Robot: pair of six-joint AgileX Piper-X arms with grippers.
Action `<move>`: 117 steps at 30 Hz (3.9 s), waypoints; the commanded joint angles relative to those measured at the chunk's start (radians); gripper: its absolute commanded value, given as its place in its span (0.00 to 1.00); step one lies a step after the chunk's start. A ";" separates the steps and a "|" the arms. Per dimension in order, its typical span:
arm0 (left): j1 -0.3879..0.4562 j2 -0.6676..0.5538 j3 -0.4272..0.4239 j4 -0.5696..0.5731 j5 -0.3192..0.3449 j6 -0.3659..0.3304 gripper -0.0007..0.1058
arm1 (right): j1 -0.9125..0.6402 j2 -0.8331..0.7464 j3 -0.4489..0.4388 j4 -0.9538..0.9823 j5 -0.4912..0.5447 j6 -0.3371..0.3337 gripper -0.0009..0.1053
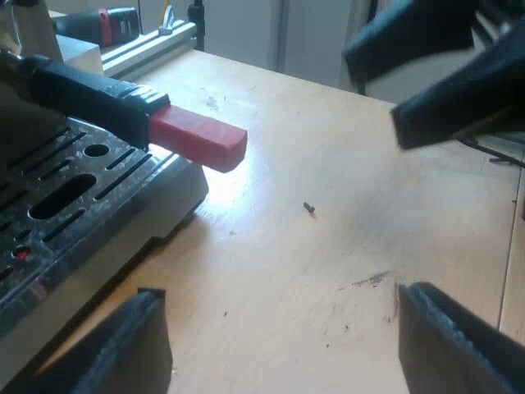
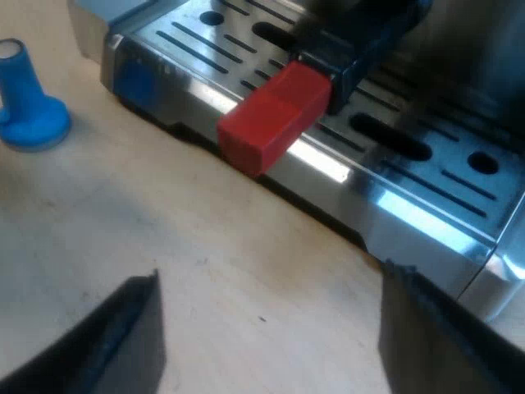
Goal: Grind coffee beans and then tamp
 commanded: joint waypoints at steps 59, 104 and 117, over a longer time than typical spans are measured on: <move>-0.005 0.001 -0.002 -0.014 0.051 -0.010 0.59 | -0.013 0.586 -0.001 -0.748 0.479 0.137 0.05; -0.005 0.001 -0.002 -0.034 0.051 -0.010 0.59 | -0.054 0.470 -0.458 0.286 0.220 0.471 0.65; -0.005 0.001 -0.002 -0.036 0.051 -0.010 0.59 | -0.203 0.604 -0.563 0.376 -0.064 0.479 0.65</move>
